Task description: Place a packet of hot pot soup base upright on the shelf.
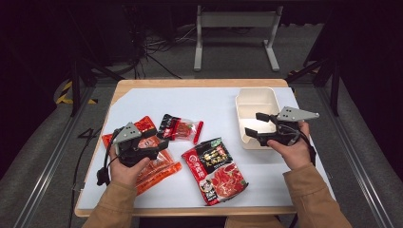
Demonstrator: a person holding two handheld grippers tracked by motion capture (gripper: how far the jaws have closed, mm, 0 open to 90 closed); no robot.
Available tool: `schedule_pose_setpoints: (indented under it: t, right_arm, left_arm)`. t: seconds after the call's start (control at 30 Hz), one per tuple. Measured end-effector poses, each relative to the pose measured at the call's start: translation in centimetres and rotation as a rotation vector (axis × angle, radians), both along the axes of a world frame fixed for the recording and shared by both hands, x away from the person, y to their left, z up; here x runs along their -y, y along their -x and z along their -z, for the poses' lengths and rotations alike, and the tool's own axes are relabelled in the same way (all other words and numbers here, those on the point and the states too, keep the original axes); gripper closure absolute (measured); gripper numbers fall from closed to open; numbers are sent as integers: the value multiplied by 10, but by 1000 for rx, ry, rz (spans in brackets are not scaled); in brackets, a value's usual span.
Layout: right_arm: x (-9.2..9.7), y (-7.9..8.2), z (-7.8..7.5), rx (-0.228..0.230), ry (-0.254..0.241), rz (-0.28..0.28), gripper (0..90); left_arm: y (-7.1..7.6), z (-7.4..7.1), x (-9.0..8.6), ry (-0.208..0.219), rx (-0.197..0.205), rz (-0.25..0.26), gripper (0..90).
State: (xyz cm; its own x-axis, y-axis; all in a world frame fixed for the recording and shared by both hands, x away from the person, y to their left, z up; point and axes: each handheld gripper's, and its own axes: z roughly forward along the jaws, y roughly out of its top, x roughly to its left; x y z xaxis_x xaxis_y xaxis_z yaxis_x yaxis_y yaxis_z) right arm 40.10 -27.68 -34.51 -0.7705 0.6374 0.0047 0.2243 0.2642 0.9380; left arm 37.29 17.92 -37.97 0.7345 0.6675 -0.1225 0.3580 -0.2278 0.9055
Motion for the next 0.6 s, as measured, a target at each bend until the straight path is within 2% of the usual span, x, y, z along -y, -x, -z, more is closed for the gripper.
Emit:
schedule_pose_setpoints:
  t: [0.2,0.4,0.57,0.6]
  right_arm:
    - [2,0,-1,2,-5,0,284]
    - [-2,-2,0,2,2,-32,304]
    - [-4,-2,0,8,-4,-38,264]
    - [-5,-3,0,-4,-20,-37,215]
  left_arm:
    - [-2,-1,6,-9,-25,-10,312]
    - [-1,-5,18,-6,-40,26,277]
    - [-1,-4,27,-26,-49,33,269]
    - [-2,-3,29,-28,-55,44,264]
